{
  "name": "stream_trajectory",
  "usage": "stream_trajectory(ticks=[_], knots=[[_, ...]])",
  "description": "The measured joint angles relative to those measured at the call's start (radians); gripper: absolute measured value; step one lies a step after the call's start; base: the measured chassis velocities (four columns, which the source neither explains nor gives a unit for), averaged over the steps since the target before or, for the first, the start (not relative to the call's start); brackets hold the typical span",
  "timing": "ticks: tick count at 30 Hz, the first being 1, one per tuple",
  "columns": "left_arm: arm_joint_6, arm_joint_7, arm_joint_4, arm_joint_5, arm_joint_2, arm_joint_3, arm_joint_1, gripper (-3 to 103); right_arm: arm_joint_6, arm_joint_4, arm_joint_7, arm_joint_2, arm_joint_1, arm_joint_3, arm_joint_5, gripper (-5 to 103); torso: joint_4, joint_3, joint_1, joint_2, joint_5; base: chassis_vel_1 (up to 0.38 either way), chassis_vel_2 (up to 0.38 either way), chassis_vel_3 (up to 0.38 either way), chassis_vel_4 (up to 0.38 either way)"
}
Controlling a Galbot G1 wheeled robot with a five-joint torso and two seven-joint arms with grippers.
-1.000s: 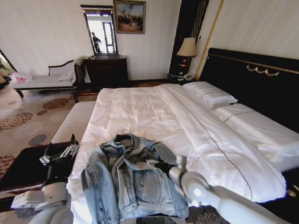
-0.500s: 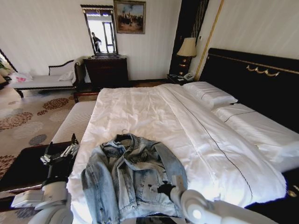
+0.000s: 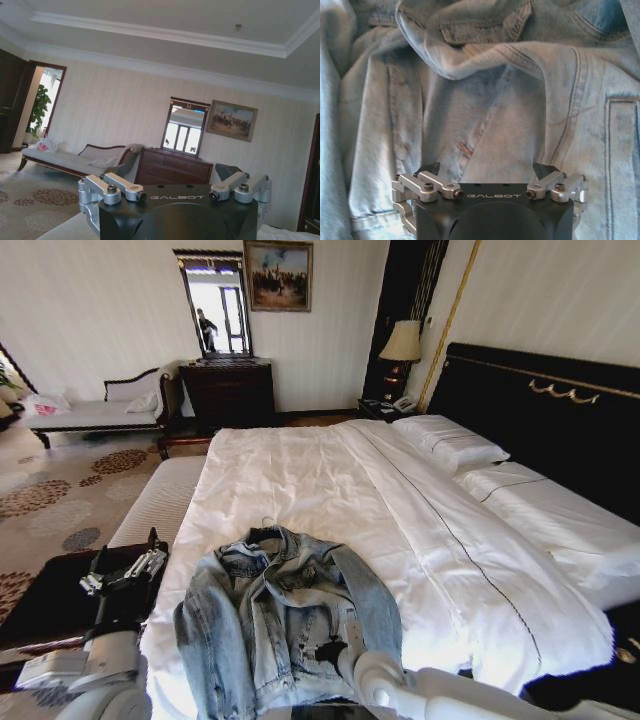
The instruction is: Pick up the clothes from the bed and hang them on the clothes hanger.
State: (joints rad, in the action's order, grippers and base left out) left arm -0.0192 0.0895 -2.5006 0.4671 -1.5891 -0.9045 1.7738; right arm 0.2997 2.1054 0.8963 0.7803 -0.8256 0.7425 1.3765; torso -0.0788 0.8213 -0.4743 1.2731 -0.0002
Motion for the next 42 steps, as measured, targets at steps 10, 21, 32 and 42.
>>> stream_trajectory(ticks=[10,21,32,42], knots=[[0.000,0.000,0.000,-0.013,-0.013,0.008,-0.004,100,0.098,-0.029,0.199,0.078,0.004,0.015,0.052,100,0.0000,0.000,0.000,0.000,0.0001,0.000,0.000,0.000,0.000],[0.000,0.000,0.001,-0.015,-0.014,0.003,-0.001,100,0.110,-0.028,0.245,0.106,0.017,0.032,0.092,89,0.0001,0.000,0.000,0.000,0.0000,0.000,0.000,0.000,0.000],[0.000,0.000,0.001,-0.018,-0.017,0.010,-0.011,100,0.111,-0.012,0.255,0.087,0.010,0.031,0.097,51,0.0000,0.000,0.000,0.000,0.0001,0.000,0.000,0.000,0.000],[0.001,0.000,0.001,-0.014,-0.012,0.002,-0.010,100,0.133,0.059,0.263,0.022,-0.016,0.052,0.105,18,0.0000,0.000,0.000,0.000,0.0002,0.000,0.000,0.000,0.000]])
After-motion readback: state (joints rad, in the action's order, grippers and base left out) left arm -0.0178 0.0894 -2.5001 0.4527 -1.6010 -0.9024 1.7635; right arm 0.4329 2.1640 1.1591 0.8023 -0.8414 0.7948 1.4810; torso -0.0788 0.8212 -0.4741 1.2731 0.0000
